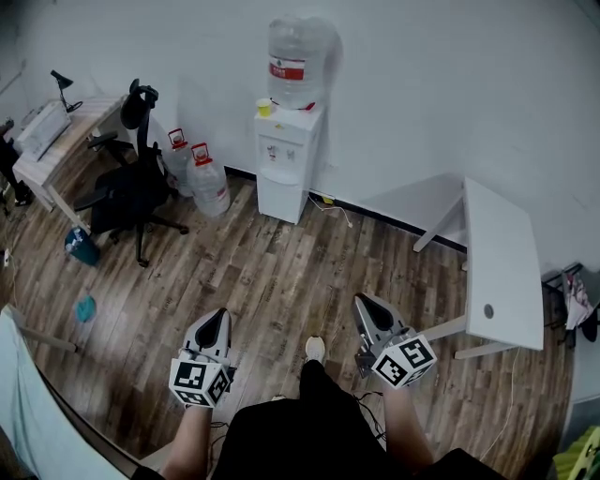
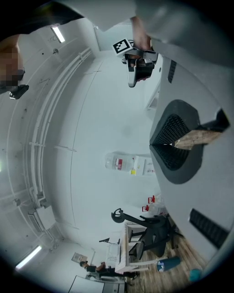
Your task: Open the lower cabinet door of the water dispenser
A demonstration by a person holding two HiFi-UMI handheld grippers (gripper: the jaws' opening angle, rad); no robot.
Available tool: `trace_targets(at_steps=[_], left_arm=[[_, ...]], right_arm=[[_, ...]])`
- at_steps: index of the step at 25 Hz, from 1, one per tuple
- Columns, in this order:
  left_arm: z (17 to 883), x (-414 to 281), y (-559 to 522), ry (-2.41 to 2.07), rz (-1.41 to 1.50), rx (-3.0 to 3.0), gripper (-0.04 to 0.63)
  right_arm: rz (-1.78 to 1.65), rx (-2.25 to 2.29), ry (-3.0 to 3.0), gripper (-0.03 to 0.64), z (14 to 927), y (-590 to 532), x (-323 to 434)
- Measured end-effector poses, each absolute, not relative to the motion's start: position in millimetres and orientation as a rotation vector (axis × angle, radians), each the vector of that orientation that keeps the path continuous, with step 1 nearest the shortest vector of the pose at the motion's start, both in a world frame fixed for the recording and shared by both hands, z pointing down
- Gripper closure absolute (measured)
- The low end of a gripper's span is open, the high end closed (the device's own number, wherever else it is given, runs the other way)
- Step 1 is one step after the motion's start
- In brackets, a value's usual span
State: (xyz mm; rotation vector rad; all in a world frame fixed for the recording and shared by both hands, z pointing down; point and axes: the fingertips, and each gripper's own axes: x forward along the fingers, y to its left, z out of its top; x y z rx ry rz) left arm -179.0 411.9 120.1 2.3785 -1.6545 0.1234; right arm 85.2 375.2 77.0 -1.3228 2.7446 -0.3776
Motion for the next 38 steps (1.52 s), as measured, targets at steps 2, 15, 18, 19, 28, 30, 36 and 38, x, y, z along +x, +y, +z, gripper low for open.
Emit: trace_targets(at_steps=[2,15,18,19,28,30,36,38], left_arm=[[119,-173,395,-1.660,0.124,2.383,0.581],[110,-122,278,-1.681,0.154,2.366,0.581],[105,-107,252,-1.699,0.135,2.362,0.581],[104,-103,244,-1.701,0.130,2.357,0.581],[111,-69,181,-1.749,0.164,2.326,0.581],[114,-63,173,-1.750,0.160,2.319,0.581],[124,-46,150,-1.742,0.160,2.307,0.581],[125,-43,145,-1.734,0.157,2.308,0.581]], right_arm=[[-0.384,-1.320,2.748,0.594,79,359,90],[-0.411,-1.249,2.773,0.594,80,235,133],[-0.420,-1.243,2.769,0.594,83,205,148],[-0.424,-1.235,2.770,0.594,84,196,151],[-0.464,-1.180,2.784,0.594,101,128,180],[-0.467,-1.176,2.792,0.594,104,119,185],[-0.457,-1.179,2.802,0.592,105,97,202],[-0.459,-1.189,2.803,0.594,105,92,205]])
